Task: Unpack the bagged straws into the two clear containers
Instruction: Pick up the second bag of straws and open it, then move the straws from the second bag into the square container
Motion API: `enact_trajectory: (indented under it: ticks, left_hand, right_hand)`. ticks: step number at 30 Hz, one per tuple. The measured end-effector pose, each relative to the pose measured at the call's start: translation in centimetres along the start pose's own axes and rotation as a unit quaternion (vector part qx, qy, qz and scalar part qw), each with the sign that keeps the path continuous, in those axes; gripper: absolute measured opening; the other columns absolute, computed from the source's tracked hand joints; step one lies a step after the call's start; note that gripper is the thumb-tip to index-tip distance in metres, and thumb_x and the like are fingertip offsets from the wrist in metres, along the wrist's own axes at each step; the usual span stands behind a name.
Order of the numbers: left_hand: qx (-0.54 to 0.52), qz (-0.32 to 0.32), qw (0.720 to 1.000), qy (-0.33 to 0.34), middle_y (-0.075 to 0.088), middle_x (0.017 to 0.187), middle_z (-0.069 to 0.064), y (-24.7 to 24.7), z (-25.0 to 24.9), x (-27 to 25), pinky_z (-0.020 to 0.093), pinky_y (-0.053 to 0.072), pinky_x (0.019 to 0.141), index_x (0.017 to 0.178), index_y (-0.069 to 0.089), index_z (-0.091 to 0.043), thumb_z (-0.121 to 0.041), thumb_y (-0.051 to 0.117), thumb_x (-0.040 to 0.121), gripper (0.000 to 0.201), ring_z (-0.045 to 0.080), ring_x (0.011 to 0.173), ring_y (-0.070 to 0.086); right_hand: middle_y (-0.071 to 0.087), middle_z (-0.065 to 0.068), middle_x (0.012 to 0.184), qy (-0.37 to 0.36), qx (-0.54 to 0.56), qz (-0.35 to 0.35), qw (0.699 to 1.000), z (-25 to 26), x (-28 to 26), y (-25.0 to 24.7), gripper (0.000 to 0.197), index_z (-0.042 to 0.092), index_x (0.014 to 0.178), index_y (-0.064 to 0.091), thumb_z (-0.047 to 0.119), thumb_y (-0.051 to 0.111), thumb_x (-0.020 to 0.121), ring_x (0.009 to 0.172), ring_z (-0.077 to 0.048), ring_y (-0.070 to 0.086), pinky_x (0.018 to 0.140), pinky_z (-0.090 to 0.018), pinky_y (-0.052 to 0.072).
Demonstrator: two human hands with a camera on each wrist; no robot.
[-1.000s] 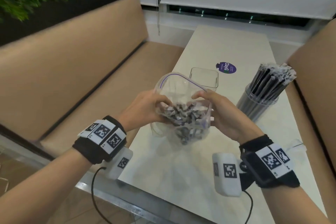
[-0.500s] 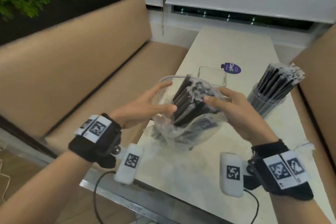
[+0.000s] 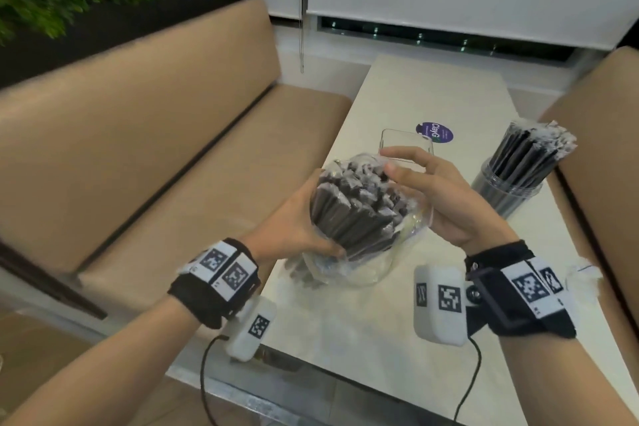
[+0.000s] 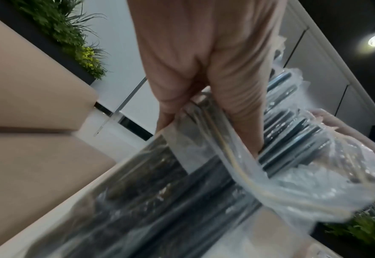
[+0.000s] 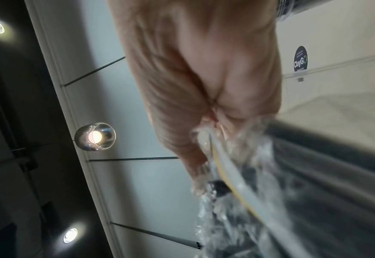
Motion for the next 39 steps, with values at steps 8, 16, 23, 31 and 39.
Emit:
enact_trajectory:
  ticks: [8,16,23,31,39]
  left_hand:
    - [-0.047,-0.119,0.992,0.025,0.05,0.13,0.005,2.3,3.9,-0.3,0.029,0.045,0.107,0.123,0.038,-0.048,-0.02,0.094,0.057,0.091,0.001,0.121,0.054]
    - [0.052,-0.163,0.982,0.083,0.02,0.12,-0.016,3.3,5.5,-1.8,0.033,0.039,0.111,0.123,0.021,-0.046,-0.054,0.084,0.05,0.097,0.023,0.128,0.036]
    - [0.027,-0.101,0.991,0.086,0.031,0.146,-0.003,0.9,1.6,-1.5,0.044,0.039,0.111,0.143,0.021,-0.034,-0.022,0.096,0.049,0.121,0.015,0.139,0.036]
    - [-0.036,-0.035,0.997,0.056,0.037,0.145,0.0,-0.2,-0.9,-1.5,0.0,0.038,0.094,0.143,0.014,-0.038,0.001,0.091,0.058,0.121,-0.017,0.123,0.042]
    - [-0.014,-0.163,0.985,-0.055,0.029,0.131,-0.01,0.8,2.7,-1.4,0.028,0.037,0.105,0.151,-0.005,-0.045,-0.026,0.094,0.057,0.138,0.002,0.121,0.036]
  right_hand:
    - [0.076,-0.015,0.082,-0.034,-0.11,-0.24,0.964,-2.5,1.6,-2.5,0.022,0.019,0.067,0.07,0.036,0.083,0.07,0.082,-0.039,0.071,0.078,-0.06,0.056]
    - [0.068,-0.024,0.088,0.095,-0.065,-0.061,0.991,-4.3,3.7,-1.1,0.019,0.001,0.08,0.067,0.015,0.064,0.092,0.076,-0.03,0.067,0.073,-0.038,0.059]
    - [0.065,-0.015,0.076,0.013,-0.192,0.041,0.98,-1.4,2.8,1.5,0.019,0.003,0.101,0.066,0.02,0.065,0.092,0.063,-0.022,0.06,0.06,-0.028,0.048]
    - [0.067,-0.006,0.072,-0.092,-0.253,0.004,0.963,1.1,2.1,2.5,0.014,0.01,0.104,0.068,0.019,0.064,0.093,0.037,-0.008,0.051,0.038,-0.014,0.035]
    - [0.068,-0.004,0.087,0.065,-0.329,-0.031,0.942,-3.5,0.7,-0.5,0.025,0.013,0.093,0.066,0.034,0.054,0.098,0.076,-0.022,0.064,0.074,-0.04,0.059]
Point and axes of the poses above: each hand's wrist, its own x-axis towards the middle knuckle, its own y-axis out of the palm, z = x × y, the point moved 5 cm from there along x, towards the middle knuckle
